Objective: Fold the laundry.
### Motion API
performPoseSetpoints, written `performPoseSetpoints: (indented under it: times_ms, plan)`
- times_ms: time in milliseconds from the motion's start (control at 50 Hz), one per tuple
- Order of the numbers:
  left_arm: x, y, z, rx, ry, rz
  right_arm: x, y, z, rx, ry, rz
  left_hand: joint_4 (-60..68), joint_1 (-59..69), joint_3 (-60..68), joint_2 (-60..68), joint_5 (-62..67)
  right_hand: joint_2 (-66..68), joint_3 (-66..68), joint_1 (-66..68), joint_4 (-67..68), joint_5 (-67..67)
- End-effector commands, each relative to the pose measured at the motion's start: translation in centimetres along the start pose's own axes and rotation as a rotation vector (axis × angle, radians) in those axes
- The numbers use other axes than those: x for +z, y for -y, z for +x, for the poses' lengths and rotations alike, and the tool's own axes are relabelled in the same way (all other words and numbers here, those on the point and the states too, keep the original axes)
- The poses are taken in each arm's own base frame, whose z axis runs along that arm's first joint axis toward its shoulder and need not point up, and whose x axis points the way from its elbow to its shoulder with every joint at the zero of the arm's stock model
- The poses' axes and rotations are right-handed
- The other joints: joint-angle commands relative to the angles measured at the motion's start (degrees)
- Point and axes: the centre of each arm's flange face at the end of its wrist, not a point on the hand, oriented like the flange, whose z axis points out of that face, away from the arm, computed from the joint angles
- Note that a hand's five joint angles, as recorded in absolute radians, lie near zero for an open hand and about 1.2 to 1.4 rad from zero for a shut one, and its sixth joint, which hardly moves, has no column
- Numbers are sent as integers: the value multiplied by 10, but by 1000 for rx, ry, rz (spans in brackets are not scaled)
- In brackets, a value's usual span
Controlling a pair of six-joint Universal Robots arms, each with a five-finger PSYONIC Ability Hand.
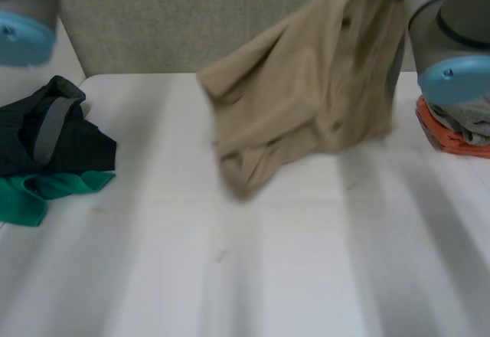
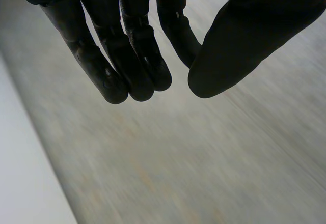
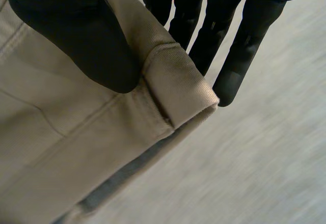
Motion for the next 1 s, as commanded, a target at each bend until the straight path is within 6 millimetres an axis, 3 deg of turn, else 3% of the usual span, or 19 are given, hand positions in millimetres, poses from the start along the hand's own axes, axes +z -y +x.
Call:
performPoseSetpoints:
  times_ms: [20, 80, 160, 220, 240, 280, 320, 360, 420, 560, 700, 780, 1000]
  plan:
    - [-8, -8, -1, -2, 4, -4, -6, 17, -11, 12, 74, 116, 113, 143, 120, 116, 120, 132, 123, 173, 115, 133]
    - [-17, -35, 7, 12, -29, -96, -12, 7, -18, 9, 109, 75, 113, 143, 120, 116, 120, 132, 123, 173, 115, 133]
    - [-41, -96, 23, 36, -82, -286, -35, -18, -38, -8, 221, -77, 113, 143, 120, 116, 120, 132, 123, 173, 115, 133]
    - [-60, -125, 36, 29, -125, -386, -58, -31, -53, -30, 323, -174, 113, 143, 120, 116, 120, 132, 123, 173, 115, 133]
    - [-75, -142, 46, 12, -157, -447, -67, -34, -57, -35, 361, -195, -43, -13, -37, -41, -36, 132, 123, 173, 115, 133]
    - [-89, -155, 57, -12, -186, -501, -74, -37, -59, -38, 387, -211, -269, -239, -263, -267, -262, 132, 123, 173, 115, 133]
    - [-108, -172, 72, -53, -222, -571, -82, -37, -60, -39, 409, -216, -387, -358, -381, -385, -381, 132, 123, 173, 115, 133]
    - [-118, -180, 80, -79, -238, -612, -86, -35, -58, -37, 416, -210, -421, -391, -415, -419, -415, 132, 123, 173, 115, 133]
    - [-142, -187, 94, -142, -273, -716, -90, -24, -55, -32, 416, -194, -433, -403, -427, -431, -427, 132, 123, 173, 115, 133]
    - [-190, -180, 121, -256, -351, -938, -105, 6, -49, -13, 453, -166, -433, -403, -427, -431, -427, 132, 123, 173, 115, 133]
    - [-196, -176, 134, -336, -375, -960, -124, 38, -43, 35, 510, -148, -427, -397, -420, -424, -420, 132, 123, 173, 115, 133]
    - [-188, -180, 139, -343, -355, -918, -143, 57, -42, 97, 565, -144, -443, -413, -437, -441, -437, 132, 123, 173, 115, 133]
    - [-179, -200, 138, -346, -291, -924, -175, 84, -34, 148, 641, -89, -459, -429, -452, -456, -452, 132, 123, 173, 115, 133]
